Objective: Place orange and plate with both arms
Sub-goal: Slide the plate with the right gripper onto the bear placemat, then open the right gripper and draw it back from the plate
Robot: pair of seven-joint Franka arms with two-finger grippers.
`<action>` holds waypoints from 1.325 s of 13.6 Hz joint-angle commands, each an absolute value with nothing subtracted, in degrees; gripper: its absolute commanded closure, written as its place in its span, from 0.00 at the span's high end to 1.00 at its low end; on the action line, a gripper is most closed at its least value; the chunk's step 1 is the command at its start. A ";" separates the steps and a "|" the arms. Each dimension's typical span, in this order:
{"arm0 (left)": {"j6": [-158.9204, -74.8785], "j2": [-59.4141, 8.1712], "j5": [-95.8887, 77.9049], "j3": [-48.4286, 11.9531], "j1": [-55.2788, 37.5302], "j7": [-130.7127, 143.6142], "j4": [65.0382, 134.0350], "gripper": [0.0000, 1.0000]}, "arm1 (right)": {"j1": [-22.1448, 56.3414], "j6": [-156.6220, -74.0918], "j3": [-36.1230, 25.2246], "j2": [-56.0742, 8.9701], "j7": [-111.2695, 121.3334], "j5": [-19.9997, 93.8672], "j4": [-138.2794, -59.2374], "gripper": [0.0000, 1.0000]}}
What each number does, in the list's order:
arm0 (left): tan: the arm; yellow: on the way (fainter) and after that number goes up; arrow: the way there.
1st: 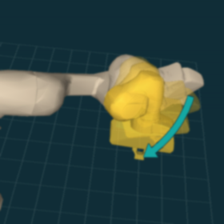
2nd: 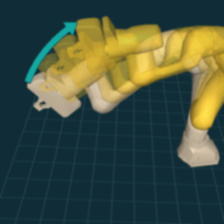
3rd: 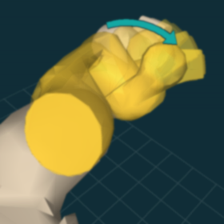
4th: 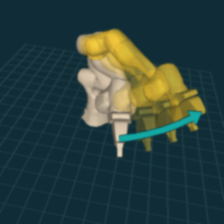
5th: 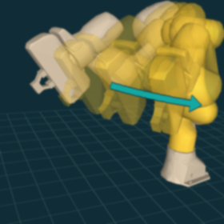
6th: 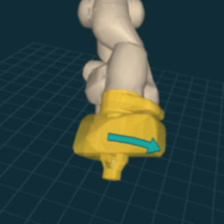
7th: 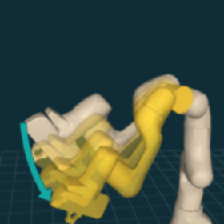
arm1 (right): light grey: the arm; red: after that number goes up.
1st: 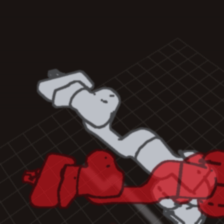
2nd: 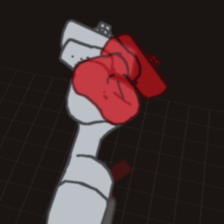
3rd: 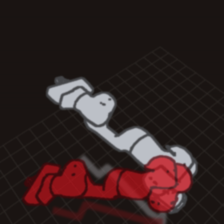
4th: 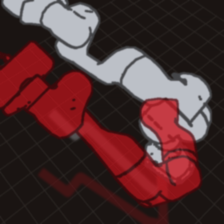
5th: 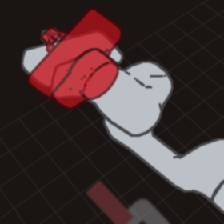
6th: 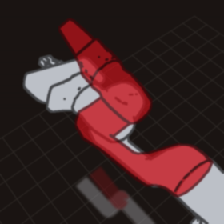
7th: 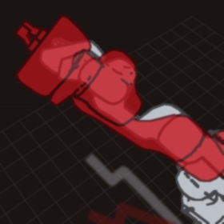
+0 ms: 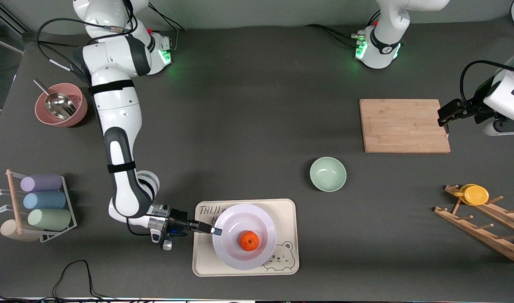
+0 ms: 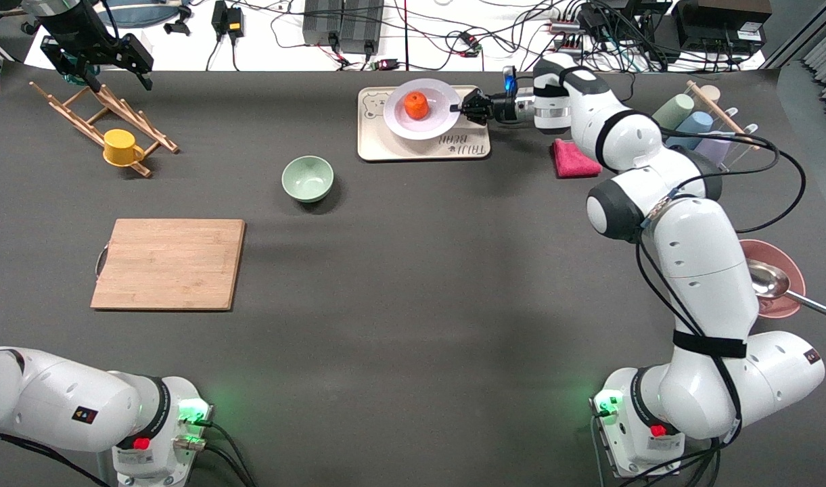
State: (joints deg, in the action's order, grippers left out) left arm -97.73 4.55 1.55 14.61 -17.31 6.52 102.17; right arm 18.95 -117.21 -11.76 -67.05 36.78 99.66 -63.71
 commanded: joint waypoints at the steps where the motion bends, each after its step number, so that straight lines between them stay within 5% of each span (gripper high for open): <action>1: -99.57 4.92 2.55 15.73 -18.63 5.71 102.48 1.00 | 19.33 -117.69 -11.95 -68.12 36.47 100.37 -61.70 0.00; 7: -101.16 4.66 2.55 15.65 -18.81 5.71 102.48 1.00 | 19.60 -117.60 -12.04 -68.20 37.61 100.02 -63.37 0.00; 9: -101.34 4.66 2.55 15.73 -18.72 5.80 102.48 1.00 | 19.60 -117.60 -12.04 -68.20 37.62 100.02 -63.46 0.28; 12: -101.16 4.83 2.55 15.64 -19.16 5.80 102.48 1.00 | 19.60 -117.60 -12.04 -68.03 36.74 99.84 -63.46 0.53; 18: -101.07 4.83 2.46 15.64 -19.16 5.80 102.48 1.00 | 19.34 -117.51 -12.39 -65.32 35.86 95.04 -65.02 0.57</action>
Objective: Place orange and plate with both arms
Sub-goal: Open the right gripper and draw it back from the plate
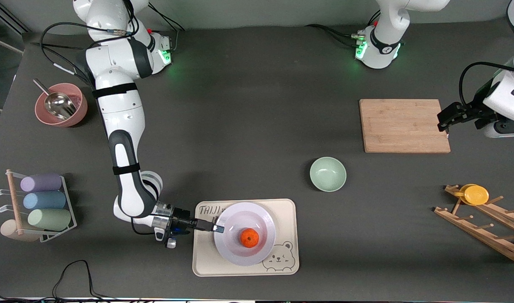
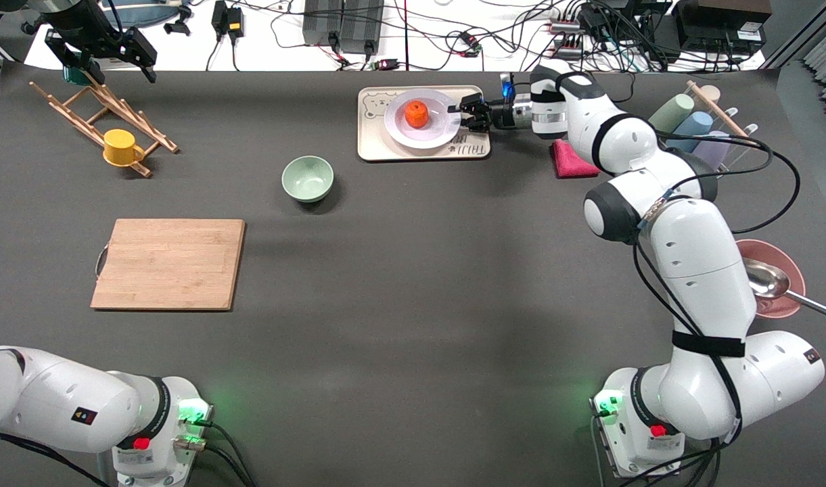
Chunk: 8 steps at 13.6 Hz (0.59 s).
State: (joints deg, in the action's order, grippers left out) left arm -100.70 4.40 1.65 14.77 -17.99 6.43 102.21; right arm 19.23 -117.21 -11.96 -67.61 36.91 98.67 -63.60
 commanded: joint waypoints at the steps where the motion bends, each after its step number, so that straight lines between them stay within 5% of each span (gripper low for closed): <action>1: -101.07 4.83 2.46 15.64 -19.16 5.80 102.48 1.00 | 18.81 -117.42 -12.39 -63.21 33.08 91.44 -66.43 0.58; 8: -100.90 4.92 2.46 15.64 -19.16 5.80 102.48 1.00 | 10.82 -104.17 -14.15 -52.57 27.07 70.25 -72.50 0.78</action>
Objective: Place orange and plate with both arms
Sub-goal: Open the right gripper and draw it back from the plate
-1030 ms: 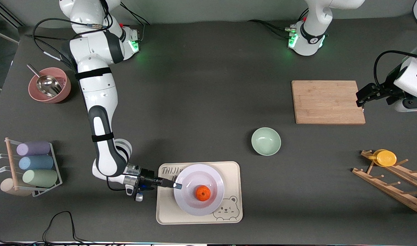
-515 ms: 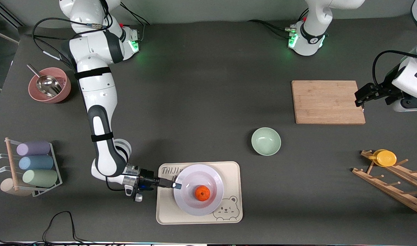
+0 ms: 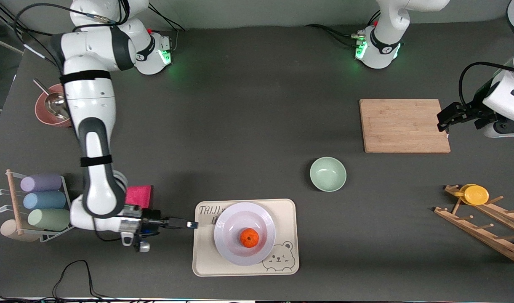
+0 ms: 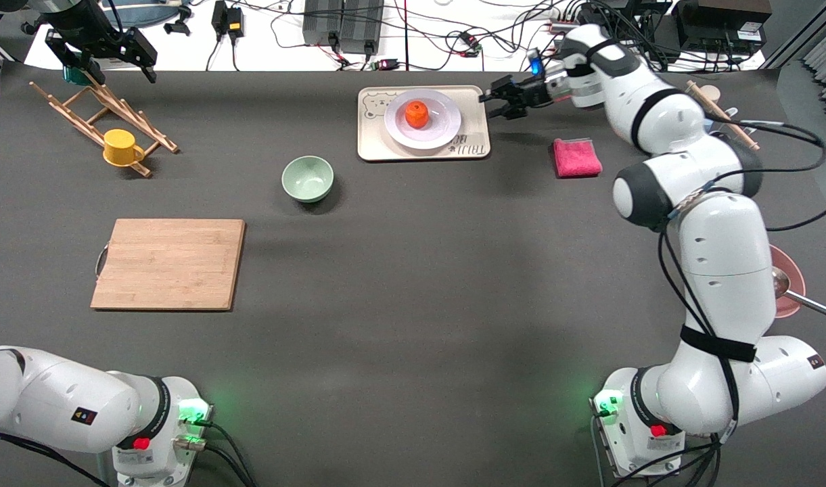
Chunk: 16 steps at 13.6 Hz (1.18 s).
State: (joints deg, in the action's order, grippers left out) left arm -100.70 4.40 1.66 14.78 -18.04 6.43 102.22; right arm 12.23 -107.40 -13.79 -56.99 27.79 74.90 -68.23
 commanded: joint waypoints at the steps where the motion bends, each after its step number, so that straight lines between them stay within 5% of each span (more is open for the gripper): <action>1: -100.90 4.92 2.46 15.64 -19.25 5.80 102.48 1.00 | 9.94 -102.67 -14.50 -51.08 27.16 67.61 -73.29 0.86; 3: -100.90 4.92 2.46 15.56 -19.16 5.80 102.48 1.00 | 8.62 -100.29 -15.12 -47.04 27.07 62.69 -75.57 1.00; 11: -100.99 4.83 2.46 15.47 -19.16 5.98 102.48 1.00 | 7.91 -89.66 -15.82 -19.89 14.41 23.07 -82.53 1.00; 16: -101.07 4.83 2.46 15.56 -19.16 6.24 102.48 1.00 | 3.62 -85.70 -11.80 -7.84 11.79 8.63 -86.22 1.00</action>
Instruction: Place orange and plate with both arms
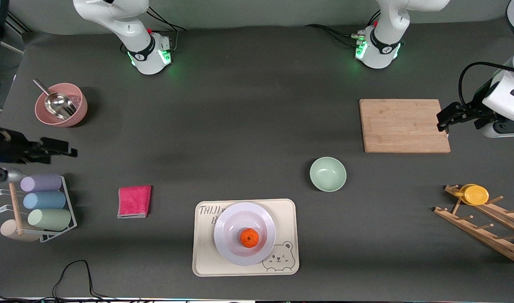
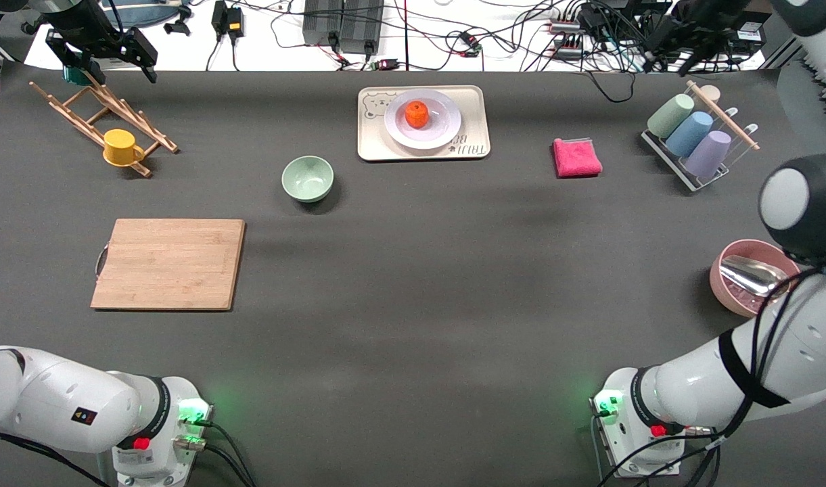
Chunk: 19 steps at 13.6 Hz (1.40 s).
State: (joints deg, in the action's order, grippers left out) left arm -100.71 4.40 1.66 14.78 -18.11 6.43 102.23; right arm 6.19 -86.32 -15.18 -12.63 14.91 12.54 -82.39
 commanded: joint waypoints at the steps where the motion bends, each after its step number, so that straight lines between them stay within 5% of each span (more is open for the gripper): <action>1: -101.07 4.83 2.46 15.56 -19.16 6.24 102.48 1.00 | 2.56 -85.08 -10.30 -6.69 10.04 6.53 -86.22 1.00; 6: -100.73 4.83 2.37 15.56 -19.16 6.42 102.48 1.00 | 0.88 -83.76 -4.49 -3.96 2.29 2.56 -86.04 1.00; 19: -100.65 1.68 2.46 14.86 -19.51 6.76 99.94 1.00 | 1.67 -86.40 -4.13 -4.39 0.35 -0.95 -87.27 1.00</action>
State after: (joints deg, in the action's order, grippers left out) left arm -101.23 3.61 1.64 14.73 -18.34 6.42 102.11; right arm 1.48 -85.74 -4.39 -5.21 1.88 2.01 -86.84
